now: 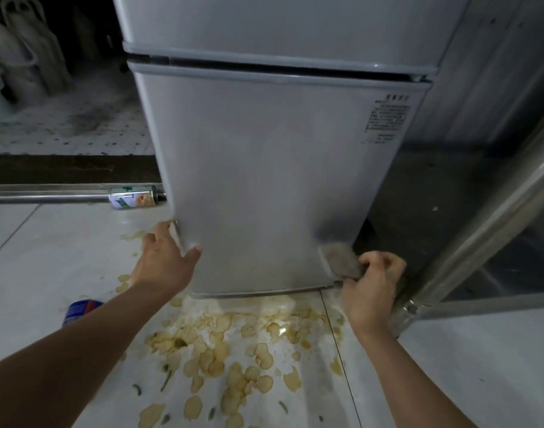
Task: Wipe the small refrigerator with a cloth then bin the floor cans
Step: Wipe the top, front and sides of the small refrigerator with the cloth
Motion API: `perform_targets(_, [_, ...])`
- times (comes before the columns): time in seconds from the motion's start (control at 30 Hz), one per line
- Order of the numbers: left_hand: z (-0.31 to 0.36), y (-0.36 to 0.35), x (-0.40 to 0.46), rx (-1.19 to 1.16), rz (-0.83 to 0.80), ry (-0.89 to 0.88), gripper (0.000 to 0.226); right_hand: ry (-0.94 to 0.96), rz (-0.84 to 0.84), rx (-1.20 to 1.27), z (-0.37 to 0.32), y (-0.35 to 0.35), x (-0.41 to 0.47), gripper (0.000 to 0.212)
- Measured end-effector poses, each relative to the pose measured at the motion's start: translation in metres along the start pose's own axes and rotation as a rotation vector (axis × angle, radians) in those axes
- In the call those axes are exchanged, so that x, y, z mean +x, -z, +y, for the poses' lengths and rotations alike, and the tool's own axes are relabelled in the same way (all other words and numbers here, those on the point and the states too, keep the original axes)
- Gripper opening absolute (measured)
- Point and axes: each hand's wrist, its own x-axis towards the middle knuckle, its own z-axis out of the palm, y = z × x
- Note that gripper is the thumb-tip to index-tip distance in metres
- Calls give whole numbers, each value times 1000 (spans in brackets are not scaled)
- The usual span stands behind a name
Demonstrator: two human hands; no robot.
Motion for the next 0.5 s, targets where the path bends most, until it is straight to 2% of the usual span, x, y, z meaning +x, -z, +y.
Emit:
perform_targets(0.1, [2,-2,4,-16,8,1,74,67,180,-83,-20,16,21,34])
perform_targets(0.23, [5,-6,10,-56,51,-27,74,138,393,30,-56,23,60,43])
perform_targets(0.33, [8,-11,12,-74,89,-78,71,206,511,71,-79,6,72,35])
perform_targets(0.4, [9,-16,12,-90,104,-84,68,296,503,80,-74,-12,64,34])
perform_targets(0.5, [6,-22,10,-121,137,-115,66,528,375,79,-44,-28,44,53])
